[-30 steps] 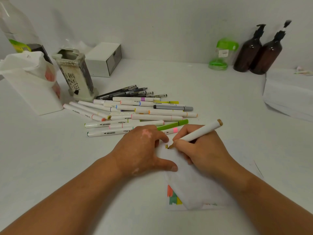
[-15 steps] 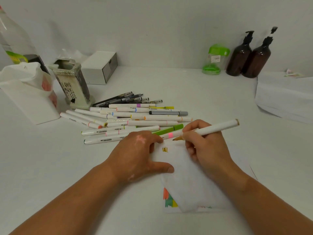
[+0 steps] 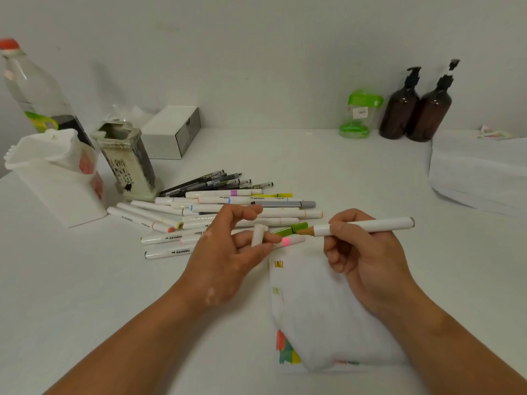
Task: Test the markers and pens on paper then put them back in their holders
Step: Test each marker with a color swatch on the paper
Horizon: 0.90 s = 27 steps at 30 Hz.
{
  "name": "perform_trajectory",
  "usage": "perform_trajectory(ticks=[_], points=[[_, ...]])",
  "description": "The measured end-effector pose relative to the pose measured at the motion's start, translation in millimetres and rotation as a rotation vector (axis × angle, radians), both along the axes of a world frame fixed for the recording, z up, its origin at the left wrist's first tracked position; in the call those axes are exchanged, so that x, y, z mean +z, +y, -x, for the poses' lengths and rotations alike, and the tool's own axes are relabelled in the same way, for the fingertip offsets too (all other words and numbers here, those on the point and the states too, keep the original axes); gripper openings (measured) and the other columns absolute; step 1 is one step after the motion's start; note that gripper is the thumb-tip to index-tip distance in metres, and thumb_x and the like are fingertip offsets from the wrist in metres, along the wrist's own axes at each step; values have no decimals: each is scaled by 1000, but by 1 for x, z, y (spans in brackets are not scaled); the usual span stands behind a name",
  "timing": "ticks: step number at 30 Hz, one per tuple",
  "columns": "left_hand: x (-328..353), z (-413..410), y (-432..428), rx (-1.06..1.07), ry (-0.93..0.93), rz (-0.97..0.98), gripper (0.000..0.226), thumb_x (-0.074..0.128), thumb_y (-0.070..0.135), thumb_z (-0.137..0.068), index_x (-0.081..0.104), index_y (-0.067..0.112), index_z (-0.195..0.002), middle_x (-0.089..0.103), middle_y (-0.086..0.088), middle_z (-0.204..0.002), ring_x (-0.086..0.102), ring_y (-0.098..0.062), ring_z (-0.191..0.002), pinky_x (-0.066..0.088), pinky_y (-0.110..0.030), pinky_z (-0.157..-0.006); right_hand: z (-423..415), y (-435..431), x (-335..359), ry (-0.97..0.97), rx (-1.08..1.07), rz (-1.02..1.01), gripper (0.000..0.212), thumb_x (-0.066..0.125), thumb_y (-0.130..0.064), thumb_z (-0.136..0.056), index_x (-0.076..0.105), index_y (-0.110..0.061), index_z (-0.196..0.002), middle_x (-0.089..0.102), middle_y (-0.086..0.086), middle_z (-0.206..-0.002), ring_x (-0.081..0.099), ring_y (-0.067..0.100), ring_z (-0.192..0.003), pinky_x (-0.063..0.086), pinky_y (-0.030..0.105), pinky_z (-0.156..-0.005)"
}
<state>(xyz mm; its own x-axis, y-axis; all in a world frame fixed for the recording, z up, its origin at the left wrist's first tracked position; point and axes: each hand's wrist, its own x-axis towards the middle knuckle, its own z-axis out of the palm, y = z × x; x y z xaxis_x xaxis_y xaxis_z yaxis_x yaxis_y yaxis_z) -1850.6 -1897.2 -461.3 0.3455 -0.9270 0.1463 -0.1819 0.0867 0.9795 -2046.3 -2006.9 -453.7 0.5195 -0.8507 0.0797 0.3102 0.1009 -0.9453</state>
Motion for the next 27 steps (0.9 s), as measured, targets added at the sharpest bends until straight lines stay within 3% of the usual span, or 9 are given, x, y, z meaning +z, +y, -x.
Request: perform_trajectory(ticks=[2, 5, 7, 13, 18, 27], points=[[0, -2, -1, 26, 72, 2, 35, 78, 0, -81, 62, 26, -98, 69, 9, -124, 74, -20, -99, 58, -28, -86, 0, 1, 0, 28, -6, 72, 13, 77, -27, -71, 69, -17, -73, 61, 9, -60, 52, 17, -47, 40, 23, -41], [1, -5, -2, 20, 5, 2, 26, 82, 18, -74, 74, 21, -99, 77, 0, -104, 74, -21, -98, 57, -36, -92, 1, 3, 1, 26, 9, 110, 14, 79, -29, -70, 73, -19, -79, 62, 8, -61, 55, 18, -51, 43, 24, -43], [2, -5, -2, 2, -43, 3, 28, 81, 26, -71, 76, 25, -99, 76, -2, -99, 73, -24, -90, 58, -40, -88, 2, 3, 1, 31, 23, 109, 15, 79, -28, -70, 75, -20, -82, 63, 8, -63, 57, 19, -54, 44, 24, -44], [-1, -5, -4, -5, -42, 14, 25, 83, 28, -66, 75, 30, -89, 73, -3, -90, 68, -18, -77, 56, -28, -74, 1, 5, -1, 94, 68, 163, 17, 78, -26, -72, 76, -18, -87, 65, 7, -65, 60, 19, -58, 46, 25, -46], [3, 2, 0, -13, -125, 18, 24, 82, 31, -68, 75, 32, -91, 72, -11, -91, 67, -35, -77, 58, -53, -78, 0, 10, -1, 208, 85, 279, 12, 78, -20, -81, 78, -20, -92, 71, 5, -70, 64, 16, -58, 48, 24, -48], [3, 6, 0, -13, -187, 89, 20, 81, 31, -72, 74, 37, -90, 73, -11, -86, 66, -41, -80, 55, -59, -74, 0, 11, 1, 158, 129, 263, 7, 79, -19, -81, 76, -16, -87, 70, 7, -69, 66, 18, -60, 51, 24, -52]])
